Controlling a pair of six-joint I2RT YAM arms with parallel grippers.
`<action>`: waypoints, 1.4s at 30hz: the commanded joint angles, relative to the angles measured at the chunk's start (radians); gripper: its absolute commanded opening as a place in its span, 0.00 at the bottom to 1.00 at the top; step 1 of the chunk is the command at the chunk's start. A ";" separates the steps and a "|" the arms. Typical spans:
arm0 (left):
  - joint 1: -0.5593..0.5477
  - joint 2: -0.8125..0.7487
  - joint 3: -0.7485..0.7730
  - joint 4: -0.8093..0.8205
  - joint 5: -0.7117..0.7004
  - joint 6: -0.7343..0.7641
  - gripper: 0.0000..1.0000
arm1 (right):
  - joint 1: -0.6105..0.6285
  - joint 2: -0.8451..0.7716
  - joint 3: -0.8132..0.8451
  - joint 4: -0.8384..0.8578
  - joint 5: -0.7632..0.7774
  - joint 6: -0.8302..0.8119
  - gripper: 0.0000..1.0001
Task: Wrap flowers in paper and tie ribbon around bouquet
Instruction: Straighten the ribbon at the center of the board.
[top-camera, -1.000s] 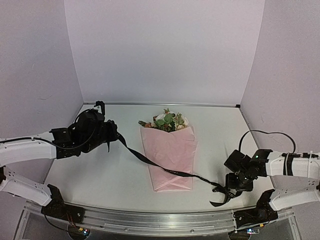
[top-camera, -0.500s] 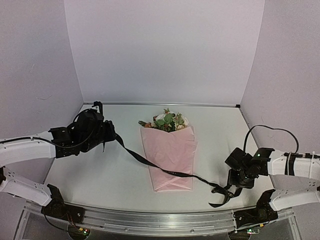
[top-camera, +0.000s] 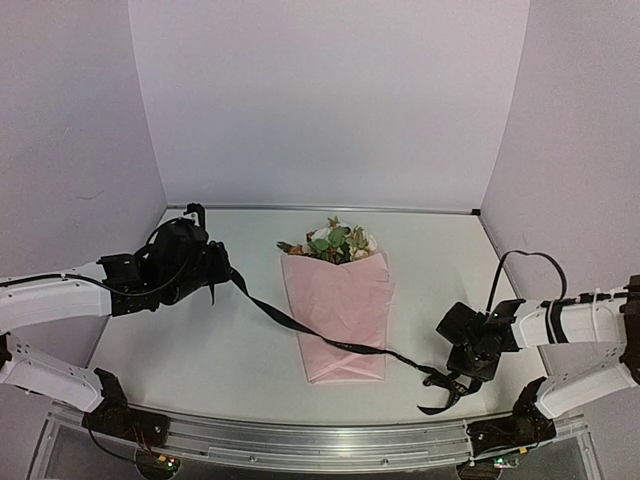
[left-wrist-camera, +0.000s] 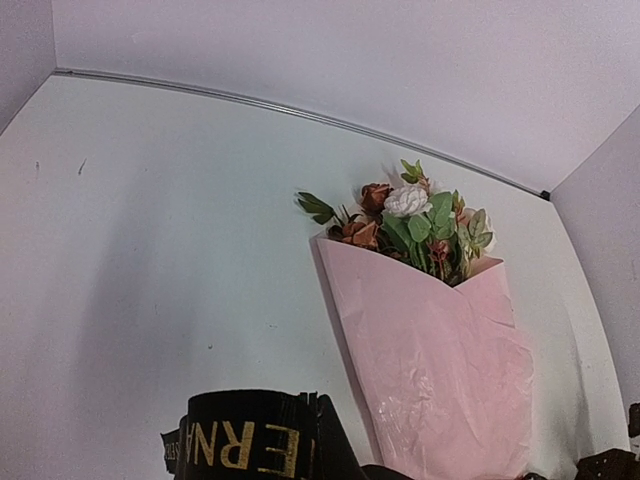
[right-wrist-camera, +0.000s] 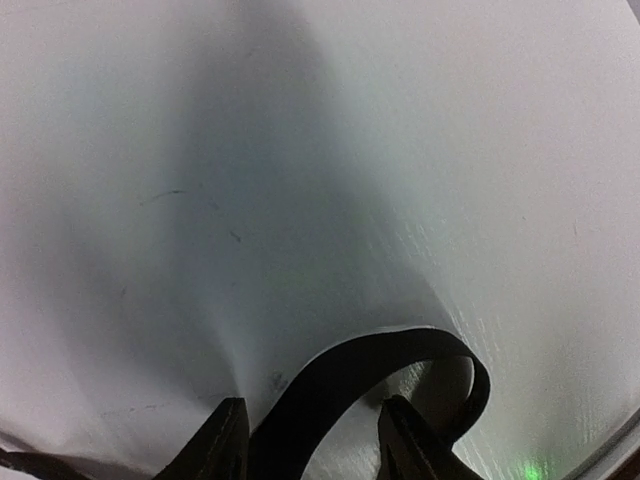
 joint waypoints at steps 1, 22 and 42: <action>0.007 -0.025 0.034 -0.020 -0.039 -0.017 0.00 | -0.008 0.069 -0.039 0.144 0.027 0.072 0.41; 0.164 -0.134 0.336 -0.310 -0.389 0.148 0.00 | -0.435 -0.276 0.497 -0.168 0.015 -0.335 0.00; 0.165 -0.142 0.122 -0.532 -0.046 -0.116 0.00 | -0.474 -0.501 0.226 -0.422 0.240 -0.209 0.56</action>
